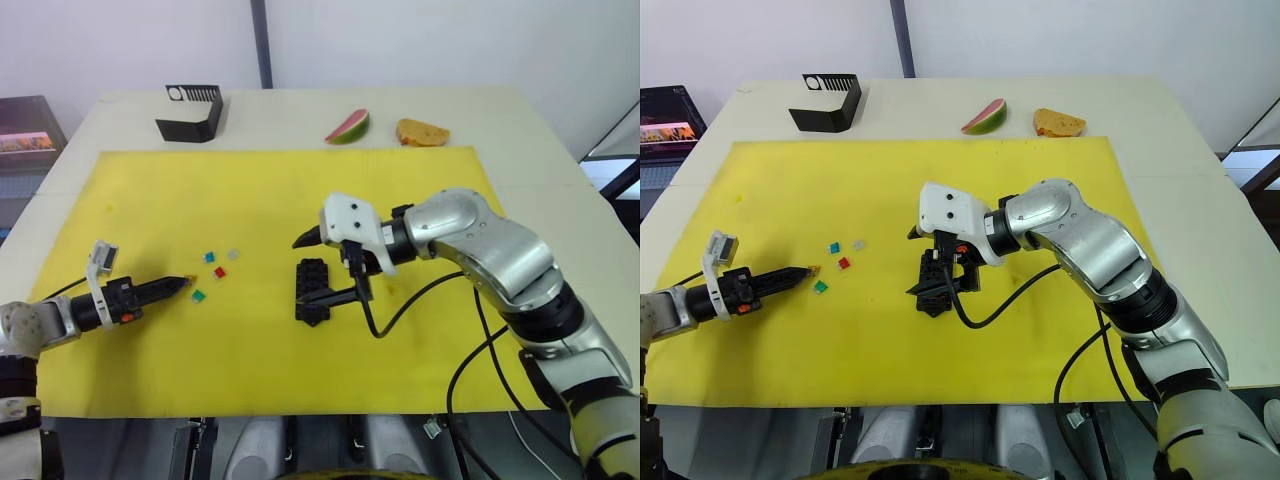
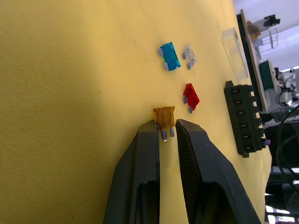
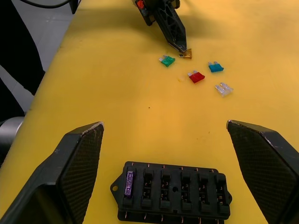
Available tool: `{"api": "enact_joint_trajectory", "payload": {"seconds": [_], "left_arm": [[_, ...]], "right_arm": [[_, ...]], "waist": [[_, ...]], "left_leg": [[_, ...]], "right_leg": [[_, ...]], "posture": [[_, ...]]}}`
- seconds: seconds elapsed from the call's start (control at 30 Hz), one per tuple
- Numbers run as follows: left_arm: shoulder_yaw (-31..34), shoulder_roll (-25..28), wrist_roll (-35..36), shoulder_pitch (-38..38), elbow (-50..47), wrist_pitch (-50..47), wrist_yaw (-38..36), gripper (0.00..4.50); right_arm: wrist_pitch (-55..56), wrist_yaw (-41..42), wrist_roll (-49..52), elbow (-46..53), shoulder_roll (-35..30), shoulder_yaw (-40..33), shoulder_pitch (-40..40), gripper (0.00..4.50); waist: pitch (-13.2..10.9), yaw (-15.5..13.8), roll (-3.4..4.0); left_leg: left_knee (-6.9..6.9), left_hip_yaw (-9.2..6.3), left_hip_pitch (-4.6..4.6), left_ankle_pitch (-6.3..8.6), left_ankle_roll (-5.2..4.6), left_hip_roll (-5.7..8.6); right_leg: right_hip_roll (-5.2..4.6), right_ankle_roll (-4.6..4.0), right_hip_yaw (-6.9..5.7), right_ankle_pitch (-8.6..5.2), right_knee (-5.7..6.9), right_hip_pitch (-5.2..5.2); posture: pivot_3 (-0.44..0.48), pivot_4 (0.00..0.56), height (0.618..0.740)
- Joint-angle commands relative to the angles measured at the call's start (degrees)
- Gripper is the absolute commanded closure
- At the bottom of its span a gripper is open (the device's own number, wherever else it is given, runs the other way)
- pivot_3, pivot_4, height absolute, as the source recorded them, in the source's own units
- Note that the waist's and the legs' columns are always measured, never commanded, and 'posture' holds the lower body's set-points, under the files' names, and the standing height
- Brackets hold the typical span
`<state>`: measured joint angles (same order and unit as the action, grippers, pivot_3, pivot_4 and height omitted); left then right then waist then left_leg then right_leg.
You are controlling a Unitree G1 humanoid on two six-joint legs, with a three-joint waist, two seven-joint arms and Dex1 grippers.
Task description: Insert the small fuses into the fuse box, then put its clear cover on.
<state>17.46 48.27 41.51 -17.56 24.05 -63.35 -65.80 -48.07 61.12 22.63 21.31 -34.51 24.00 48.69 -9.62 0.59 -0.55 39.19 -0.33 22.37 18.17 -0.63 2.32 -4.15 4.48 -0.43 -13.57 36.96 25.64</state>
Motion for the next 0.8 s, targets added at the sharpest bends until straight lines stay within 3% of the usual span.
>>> {"api": "enact_joint_trajectory", "payload": {"seconds": [0.03,0.43,0.7,0.8], "left_arm": [[-0.84,-0.39,-0.29,0.75,-1.11,0.11,-0.08,4.49],[0.33,0.45,0.23,2.17,-2.52,-0.15,-0.24,4.49],[6.24,1.65,4.63,2.6,-8.72,-3.53,0.85,4.49],[10.38,2.12,9.38,3.11,-15.27,-7.27,2.08,4.49]], "right_arm": [[0.09,0.01,0.07,1.83,-0.15,-0.96,1.34,0.0],[-0.03,-0.12,0.12,1.84,0.06,-1.06,1.42,0.0],[-0.36,0.42,0.93,1.88,-0.63,-1.91,0.8,0.0],[-1.51,0.49,2.59,1.53,-0.89,-3.88,0.42,0.0]], "waist": [[0.0,0.0,0.0],[0.0,0.08,0.0],[-0.01,0.14,-0.02],[-0.02,0.2,-0.04]], "left_leg": [[0.0,0.0,0.0,0.0,0.0,0.0],[0.0,0.0,0.0,0.0,0.0,0.0],[-0.01,0.0,0.01,0.01,-0.01,0.0],[-0.01,0.0,0.01,0.01,-0.01,0.0]], "right_leg": [[0.0,0.0,0.0,0.0,0.0,0.0],[0.0,0.0,0.0,0.0,0.0,0.0],[0.0,0.0,0.0,0.0,-0.02,0.0],[0.0,0.0,0.0,0.0,-0.02,0.01]], "posture": [[0.0,0.15,0.74],[0.0,0.15,0.74],[0.0,0.15,0.74],[0.0,0.15,0.74]]}}
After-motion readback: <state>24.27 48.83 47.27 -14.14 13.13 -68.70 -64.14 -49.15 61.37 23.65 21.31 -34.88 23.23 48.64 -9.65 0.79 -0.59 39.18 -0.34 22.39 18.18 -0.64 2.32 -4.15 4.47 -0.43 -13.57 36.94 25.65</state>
